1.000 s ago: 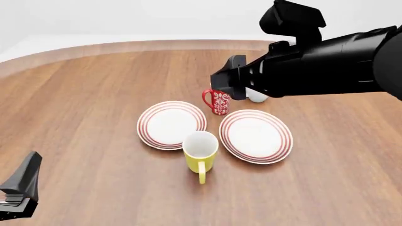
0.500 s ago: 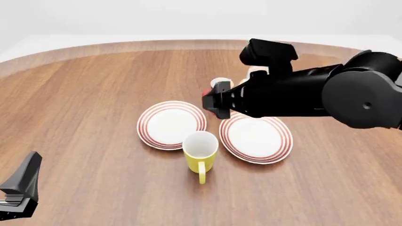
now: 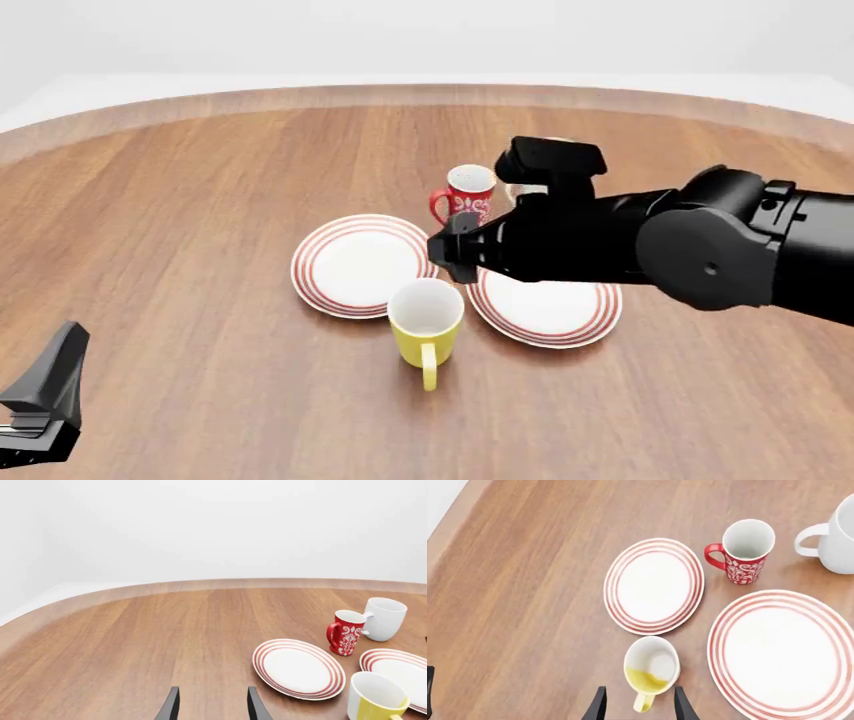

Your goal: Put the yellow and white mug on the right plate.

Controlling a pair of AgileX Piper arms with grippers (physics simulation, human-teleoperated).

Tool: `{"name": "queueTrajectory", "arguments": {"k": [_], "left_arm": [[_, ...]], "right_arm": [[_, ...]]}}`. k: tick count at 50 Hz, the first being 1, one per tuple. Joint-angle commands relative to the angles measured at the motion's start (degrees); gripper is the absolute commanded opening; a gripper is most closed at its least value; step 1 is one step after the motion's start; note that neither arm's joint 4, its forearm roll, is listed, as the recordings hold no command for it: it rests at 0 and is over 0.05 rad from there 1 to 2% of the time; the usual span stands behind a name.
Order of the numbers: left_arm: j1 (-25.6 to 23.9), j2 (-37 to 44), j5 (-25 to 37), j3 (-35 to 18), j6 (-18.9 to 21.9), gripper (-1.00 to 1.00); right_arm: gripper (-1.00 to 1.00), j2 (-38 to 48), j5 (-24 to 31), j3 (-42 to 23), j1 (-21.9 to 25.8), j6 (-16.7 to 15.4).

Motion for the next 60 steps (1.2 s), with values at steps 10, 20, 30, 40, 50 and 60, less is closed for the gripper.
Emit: {"name": "queueTrajectory", "arguments": {"k": [10,20,30,40,50,60], "left_arm": [[0.0,0.0,0.0,0.0,0.0,1.00],[0.0,0.0,0.0,0.0,0.0,1.00],[0.0,0.0,0.0,0.0,0.0,1.00],[0.0,0.0,0.0,0.0,0.0,1.00],[0.0,0.0,0.0,0.0,0.0,1.00],[0.0,0.0,0.0,0.0,0.0,1.00]], "right_arm": [[1.00,1.8,-5.8,5.3,0.7,2.7],[1.00,2.6,-8.1,7.3,1.0,3.7],[1.00,3.7,-10.9,9.7,1.4,4.9],[1.00,6.1,-13.3,10.3,1.7,5.8],[1.00,8.3,-14.7,10.5,1.8,6.2],[1.00,11.1,-17.5,11.6,2.4,7.5]]}}
